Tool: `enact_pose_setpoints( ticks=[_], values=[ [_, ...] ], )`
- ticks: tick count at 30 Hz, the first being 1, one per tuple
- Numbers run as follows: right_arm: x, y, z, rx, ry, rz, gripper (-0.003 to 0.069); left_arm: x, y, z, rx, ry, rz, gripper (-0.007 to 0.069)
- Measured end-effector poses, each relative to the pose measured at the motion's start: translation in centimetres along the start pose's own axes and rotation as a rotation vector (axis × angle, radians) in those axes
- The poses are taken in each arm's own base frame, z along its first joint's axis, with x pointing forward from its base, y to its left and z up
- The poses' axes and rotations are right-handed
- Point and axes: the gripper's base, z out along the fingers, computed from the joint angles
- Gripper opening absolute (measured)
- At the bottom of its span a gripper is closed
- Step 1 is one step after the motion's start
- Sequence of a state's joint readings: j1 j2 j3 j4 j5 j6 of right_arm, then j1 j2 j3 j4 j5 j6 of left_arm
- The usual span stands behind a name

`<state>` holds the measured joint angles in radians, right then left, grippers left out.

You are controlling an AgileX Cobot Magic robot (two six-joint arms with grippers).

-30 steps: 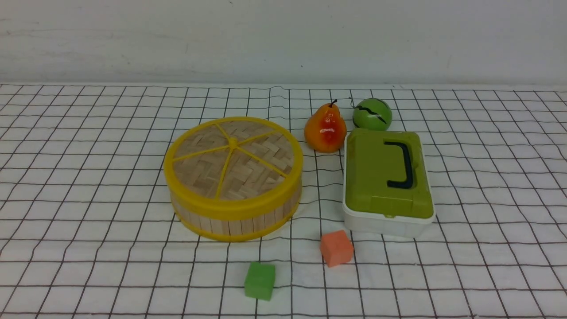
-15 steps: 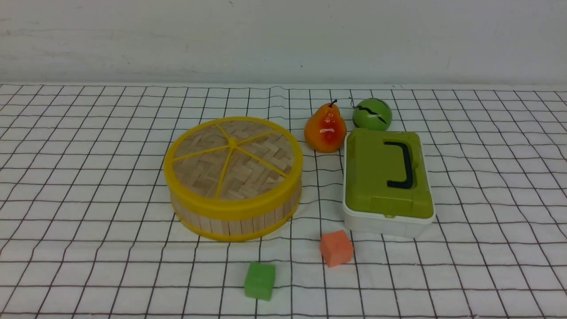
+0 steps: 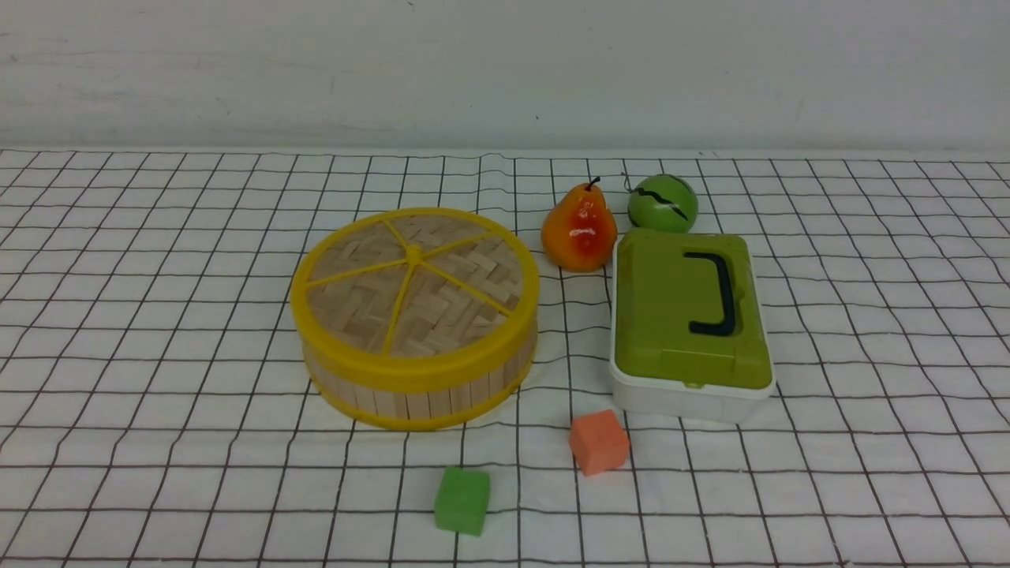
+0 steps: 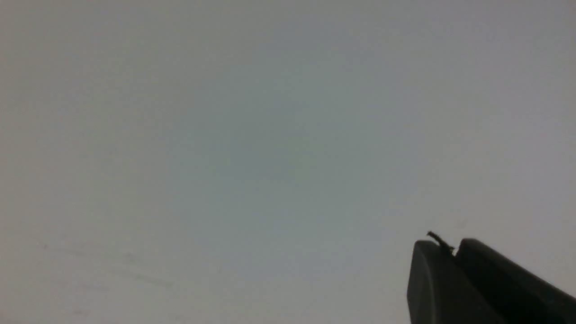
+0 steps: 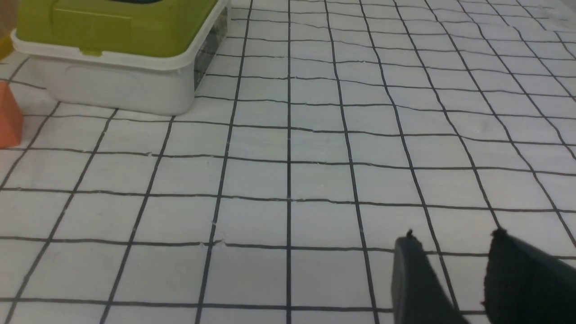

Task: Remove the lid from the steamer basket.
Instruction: Use the left arm to lift the lid of the steamer

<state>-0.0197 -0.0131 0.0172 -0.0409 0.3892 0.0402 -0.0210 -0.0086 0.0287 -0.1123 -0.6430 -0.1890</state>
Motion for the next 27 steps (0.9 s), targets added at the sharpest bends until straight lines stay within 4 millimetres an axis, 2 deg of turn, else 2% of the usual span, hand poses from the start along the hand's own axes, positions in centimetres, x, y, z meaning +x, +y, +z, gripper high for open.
enact_pose_setpoints(
  ticks=[3,5,7,10,12,13,14,16,17,19,20,21,22,24,27],
  values=[
    [0.0,0.0,0.0,0.000,0.000,0.000,0.0239,-0.7,-0.2,0.4,0.003,-0.007,-0.096,0.0059],
    [0.0,0.0,0.0,0.000,0.000,0.000,0.0239,-3.3,-1.3,2.0,0.000,0.057,-0.159,0.0024],
    [0.0,0.0,0.0,0.000,0.000,0.000,0.0239,-5.6,-2.2,3.3,-0.003,0.127,-0.122,-0.0013],
    [0.0,0.0,0.0,0.000,0.000,0.000,0.0239,-8.5,-3.5,6.6,-0.010,0.290,0.018,-0.0013],
    [0.0,0.0,0.0,0.000,0.000,0.000,0.0239,-9.2,-3.9,7.9,-0.011,0.360,0.061,-0.0013],
    [0.0,0.0,0.0,0.000,0.000,0.000,0.0239,-9.0,-4.1,10.0,-0.021,0.472,0.097,-0.0013],
    [0.0,0.0,0.0,0.000,0.000,0.000,0.0239,-8.9,-4.2,10.5,-0.025,0.500,0.100,-0.0013],
    [0.0,0.0,0.0,0.000,0.000,0.000,0.0239,-7.9,-4.1,12.6,-0.041,0.626,0.117,-0.0013],
    [0.0,0.0,0.0,0.000,0.000,0.000,0.0239,-6.6,-3.9,14.1,-0.056,0.720,0.120,-0.0013],
    [0.0,0.0,0.0,0.000,0.000,0.000,0.0239,-4.4,-3.5,15.7,-0.078,0.843,0.111,-0.0013],
    [0.0,0.0,0.0,0.000,0.000,0.000,0.0239,-2.4,-3.1,16.7,-0.096,0.941,0.080,-0.0013],
    [0.0,0.0,0.0,0.000,0.000,0.000,0.0239,-0.9,-3.0,17.3,-0.107,1.018,0.045,-0.0013],
    [0.0,0.0,0.0,0.000,0.000,0.000,0.0239,-0.7,-3.0,17.4,-0.108,1.031,0.038,-0.0013],
    [0.0,0.0,0.0,0.000,0.000,0.000,0.0239,2.9,-3.0,18.4,-0.097,1.248,-0.066,-0.0013],
    [0.0,0.0,0.0,0.000,0.000,0.000,0.0239,6.7,-4.0,19.8,0.039,1.473,-0.197,-0.0013]
  ],
)
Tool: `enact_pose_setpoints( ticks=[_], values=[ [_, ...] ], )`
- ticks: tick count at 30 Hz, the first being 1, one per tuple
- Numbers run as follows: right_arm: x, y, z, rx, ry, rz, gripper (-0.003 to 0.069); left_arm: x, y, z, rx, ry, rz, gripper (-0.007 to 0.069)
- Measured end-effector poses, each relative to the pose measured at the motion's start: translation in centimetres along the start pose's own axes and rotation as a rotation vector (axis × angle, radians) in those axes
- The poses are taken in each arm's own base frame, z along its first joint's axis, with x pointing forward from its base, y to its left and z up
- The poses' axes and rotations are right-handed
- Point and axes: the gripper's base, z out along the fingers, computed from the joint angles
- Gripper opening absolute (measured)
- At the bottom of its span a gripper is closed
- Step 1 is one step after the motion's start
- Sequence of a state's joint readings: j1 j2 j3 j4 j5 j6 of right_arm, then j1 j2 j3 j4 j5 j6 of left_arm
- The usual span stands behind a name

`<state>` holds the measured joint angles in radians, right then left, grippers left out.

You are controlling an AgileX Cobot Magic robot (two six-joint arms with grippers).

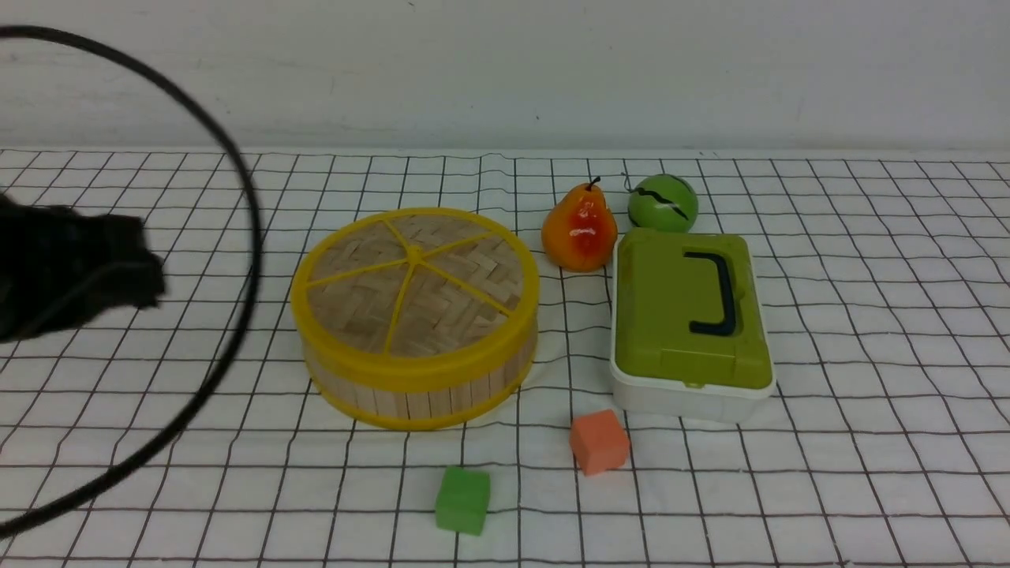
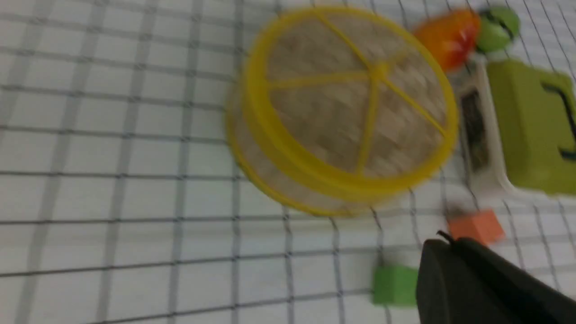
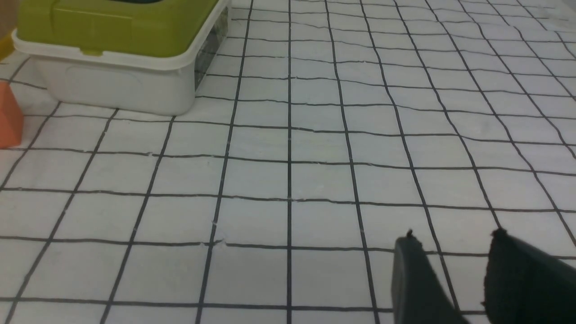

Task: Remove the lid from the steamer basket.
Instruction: Use the left arm to lift the lid of the steamer

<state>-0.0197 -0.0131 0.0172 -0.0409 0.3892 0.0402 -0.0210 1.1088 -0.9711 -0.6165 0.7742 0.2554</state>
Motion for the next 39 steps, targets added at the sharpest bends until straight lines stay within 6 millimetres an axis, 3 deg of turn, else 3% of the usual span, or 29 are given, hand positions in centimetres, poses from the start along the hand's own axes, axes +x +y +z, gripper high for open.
enact_pose_setpoints(
  ticks=[2,3,9,13,17,19,23,27,30,35,39],
  values=[
    [0.0,0.0,0.0,0.000,0.000,0.000,0.0239,-0.4,0.0,1.5,0.053,0.060,0.004,-0.0013],
    [0.0,0.0,0.0,0.000,0.000,0.000,0.0239,-1.4,-0.1,3.5,0.135,0.116,-0.016,-0.0013],
    [0.0,0.0,0.0,0.000,0.000,0.000,0.0239,-4.7,-1.5,8.2,0.187,0.176,0.057,-0.0013],
    [0.0,0.0,0.0,0.000,0.000,0.000,0.0239,-7.5,-4.0,12.4,0.048,0.213,0.234,-0.0013],
    [0.0,0.0,0.0,0.000,0.000,0.000,0.0239,-8.6,-5.1,15.5,-0.092,0.209,0.332,-0.0011],
    [0.0,0.0,0.0,0.000,0.000,0.000,0.0239,-9.4,-5.8,17.8,-0.159,0.184,0.363,0.0023],
    [0.0,0.0,0.0,0.000,0.000,0.000,0.0239,-9.6,-5.8,21.6,-0.193,0.186,0.343,0.0176],
    [0.0,0.0,0.0,0.000,0.000,0.000,0.0239,-9.1,-4.9,23.9,-0.232,0.205,0.337,0.0316],
    [0.0,0.0,0.0,0.000,0.000,0.000,0.0239,-8.5,-4.3,25.1,-0.252,0.227,0.344,0.0358],
    [0.0,0.0,0.0,0.000,0.000,0.000,0.0239,-7.8,-3.8,26.0,-0.265,0.271,0.342,0.0328],
    [0.0,0.0,0.0,0.000,0.000,0.000,0.0239,-7.8,-3.8,26.1,-0.264,0.272,0.340,0.0137]
  ],
)
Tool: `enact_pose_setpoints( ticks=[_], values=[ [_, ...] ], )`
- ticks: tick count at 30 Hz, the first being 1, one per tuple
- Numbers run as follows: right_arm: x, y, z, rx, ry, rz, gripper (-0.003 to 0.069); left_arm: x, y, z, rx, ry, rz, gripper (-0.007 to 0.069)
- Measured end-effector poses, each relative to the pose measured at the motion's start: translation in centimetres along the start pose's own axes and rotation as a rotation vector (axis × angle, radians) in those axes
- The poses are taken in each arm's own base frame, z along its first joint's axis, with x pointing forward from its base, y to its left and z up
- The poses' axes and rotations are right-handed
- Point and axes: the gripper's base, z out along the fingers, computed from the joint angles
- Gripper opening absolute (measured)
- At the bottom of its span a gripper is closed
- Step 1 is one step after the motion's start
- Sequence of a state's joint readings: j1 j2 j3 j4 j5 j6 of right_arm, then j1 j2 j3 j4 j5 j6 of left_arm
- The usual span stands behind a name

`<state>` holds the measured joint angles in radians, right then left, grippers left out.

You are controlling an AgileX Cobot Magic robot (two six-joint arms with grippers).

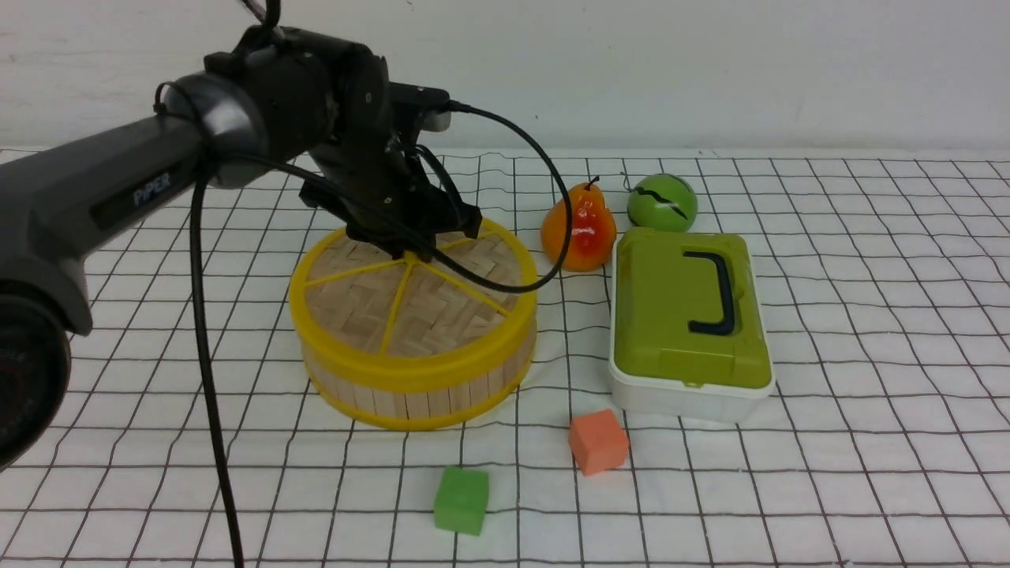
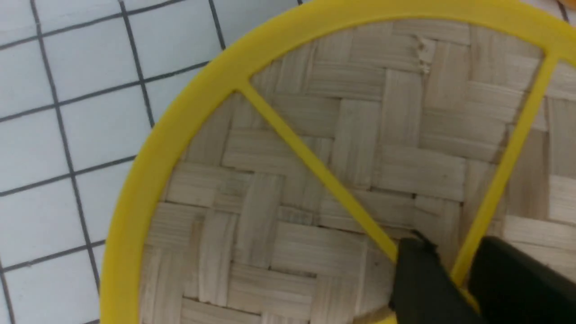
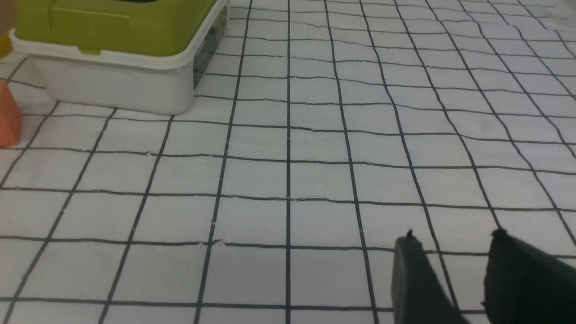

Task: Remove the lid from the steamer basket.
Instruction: Use the left arm to lift the lid of the steamer, then use the left arm to place the steamer lid on the table

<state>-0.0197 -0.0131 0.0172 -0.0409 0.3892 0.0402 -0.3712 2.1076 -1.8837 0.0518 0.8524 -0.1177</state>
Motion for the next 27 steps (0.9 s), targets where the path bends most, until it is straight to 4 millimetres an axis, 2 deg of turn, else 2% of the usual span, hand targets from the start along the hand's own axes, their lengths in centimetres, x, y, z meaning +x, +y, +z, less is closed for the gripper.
enact_pose_setpoints(
  ticks=[1,5,7,9,11,13,14,16,18,19,20,21,22,23,24,25,27],
  values=[
    [0.0,0.0,0.0,0.000,0.000,0.000,0.0239,0.0,0.0,0.0,0.000,0.000,-0.001,0.0099],
    [0.0,0.0,0.0,0.000,0.000,0.000,0.0239,-0.1,0.0,-0.3,0.004,-0.007,-0.007,0.0104],
    [0.0,0.0,0.0,0.000,0.000,0.000,0.0239,-0.6,-0.1,-1.5,0.008,-0.028,-0.009,0.0104],
    [0.0,0.0,0.0,0.000,0.000,0.000,0.0239,-1.4,0.0,-3.8,0.011,-0.074,-0.011,0.0104],
    [0.0,0.0,0.0,0.000,0.000,0.000,0.0239,-2.3,0.2,-7.4,0.002,-0.154,-0.004,0.0104],
    [0.0,0.0,0.0,0.000,0.000,0.000,0.0239,-2.6,0.4,-8.7,-0.008,-0.183,0.003,0.0104],
    [0.0,0.0,0.0,0.000,0.000,0.000,0.0239,-2.9,1.1,-10.9,-0.039,-0.224,0.020,0.0104],
    [0.0,0.0,0.0,0.000,0.000,0.000,0.0239,-3.1,2.9,-13.8,-0.099,-0.275,0.025,0.0104],
    [0.0,0.0,0.0,0.000,0.000,0.000,0.0239,-3.0,4.3,-14.9,-0.134,-0.290,0.012,0.0104],
    [0.0,0.0,0.0,0.000,0.000,0.000,0.0239,-2.6,6.4,-15.4,-0.177,-0.288,-0.018,0.0104],
    [0.0,0.0,0.0,0.000,0.000,0.000,0.0239,-2.2,7.8,-15.5,-0.200,-0.276,-0.043,0.0104],
    [0.0,0.0,0.0,0.000,0.000,0.000,0.0239,-2.0,8.4,-15.3,-0.208,-0.266,-0.054,0.0104],
    [0.0,0.0,0.0,0.000,0.000,0.000,0.0239,-1.3,9.8,-14.7,-0.221,-0.236,-0.085,0.0104],
    [0.0,0.0,0.0,0.000,0.000,0.000,0.0239,-0.1,11.6,-13.3,-0.230,-0.185,-0.132,0.0104],
    [0.0,0.0,0.0,0.000,0.000,0.000,0.0239,0.4,12.1,-12.8,-0.230,-0.169,-0.146,0.0104],
    [0.0,0.0,0.0,0.000,0.000,0.000,0.0239,2.2,13.9,-10.4,-0.228,-0.104,-0.200,0.0104],
    [0.0,0.0,0.0,0.000,0.000,0.000,0.0239,4.3,15.6,-7.8,-0.228,-0.050,-0.262,0.0104]
  ],
)
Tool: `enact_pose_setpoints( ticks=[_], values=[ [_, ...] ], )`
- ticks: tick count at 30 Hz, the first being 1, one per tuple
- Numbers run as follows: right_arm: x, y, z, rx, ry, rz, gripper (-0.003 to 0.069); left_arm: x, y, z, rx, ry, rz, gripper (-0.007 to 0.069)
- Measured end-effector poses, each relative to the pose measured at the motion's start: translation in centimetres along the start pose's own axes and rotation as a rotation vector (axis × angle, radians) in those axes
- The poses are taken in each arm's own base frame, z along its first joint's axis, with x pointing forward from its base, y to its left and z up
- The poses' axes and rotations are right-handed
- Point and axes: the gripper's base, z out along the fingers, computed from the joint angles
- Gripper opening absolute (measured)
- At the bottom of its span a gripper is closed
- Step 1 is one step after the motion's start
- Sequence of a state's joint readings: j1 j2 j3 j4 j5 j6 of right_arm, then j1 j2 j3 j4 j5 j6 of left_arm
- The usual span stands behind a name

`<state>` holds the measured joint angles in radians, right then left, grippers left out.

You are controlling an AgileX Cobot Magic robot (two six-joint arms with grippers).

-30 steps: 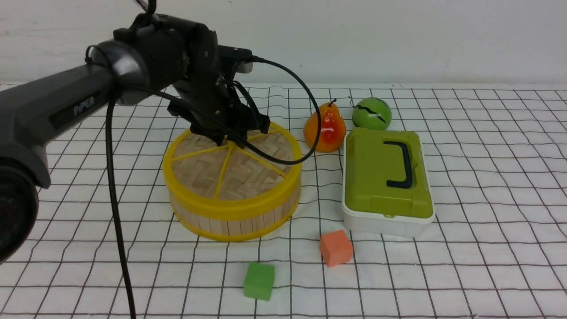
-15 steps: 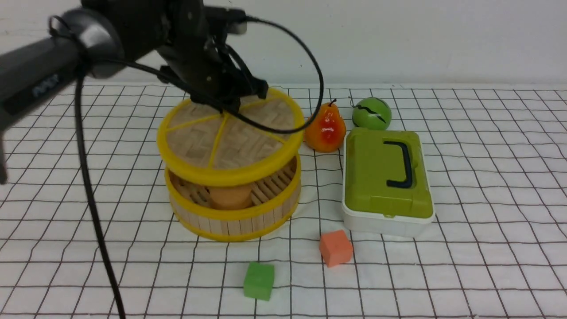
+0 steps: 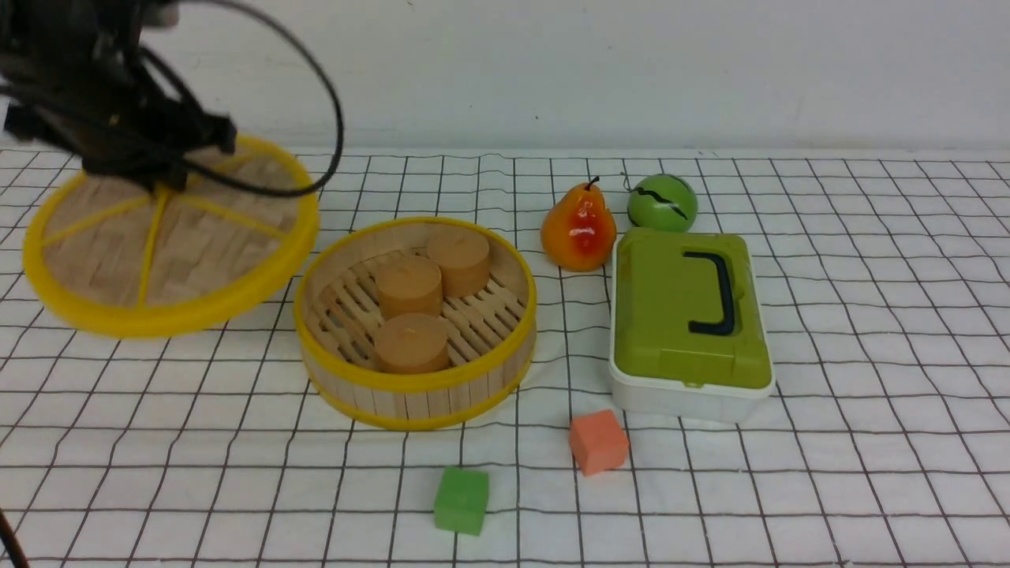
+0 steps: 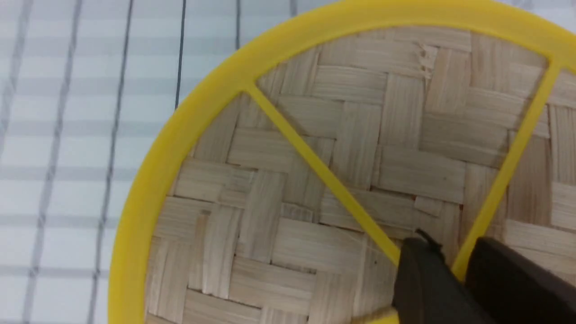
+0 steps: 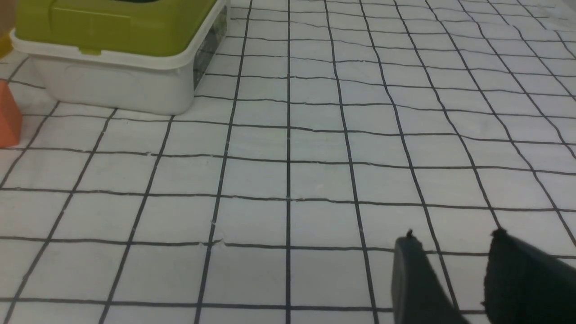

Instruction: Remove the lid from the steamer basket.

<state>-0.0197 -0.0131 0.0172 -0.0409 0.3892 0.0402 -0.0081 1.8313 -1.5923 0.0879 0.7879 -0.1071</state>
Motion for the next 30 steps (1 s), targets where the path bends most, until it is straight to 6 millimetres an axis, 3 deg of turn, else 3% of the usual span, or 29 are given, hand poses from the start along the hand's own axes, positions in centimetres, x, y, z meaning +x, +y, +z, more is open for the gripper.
enact_pose_setpoints(
  ticks=[3,7,11,18,21,24,27,28,30],
  values=[
    [0.0,0.0,0.0,0.000,0.000,0.000,0.0239,2.4,2.0,3.6,-0.024,0.062,-0.081,0.0104],
    [0.0,0.0,0.0,0.000,0.000,0.000,0.0239,3.3,3.4,5.8,-0.044,0.080,-0.151,0.0104],
    [0.0,0.0,0.0,0.000,0.000,0.000,0.0239,3.6,3.2,7.6,-0.032,0.077,-0.170,0.0104],
    [0.0,0.0,0.0,0.000,0.000,0.000,0.0239,4.1,3.1,8.9,-0.033,0.101,-0.170,0.0147],
    [0.0,0.0,0.0,0.000,0.000,0.000,0.0239,3.9,3.0,8.4,-0.023,0.088,-0.195,0.0242],
    [0.0,0.0,0.0,0.000,0.000,0.000,0.0239,3.1,3.0,6.3,-0.011,0.054,-0.215,0.0298],
    [0.0,0.0,0.0,0.000,0.000,0.000,0.0239,0.9,3.0,-0.7,0.015,-0.101,-0.214,0.0227],
    [0.0,0.0,0.0,0.000,0.000,0.000,0.0239,0.7,3.0,-1.7,0.022,-0.123,-0.217,0.0211],
    [0.0,0.0,0.0,0.000,0.000,0.000,0.0239,-0.2,2.9,-7.5,0.051,-0.269,-0.205,0.0104]
  ],
)
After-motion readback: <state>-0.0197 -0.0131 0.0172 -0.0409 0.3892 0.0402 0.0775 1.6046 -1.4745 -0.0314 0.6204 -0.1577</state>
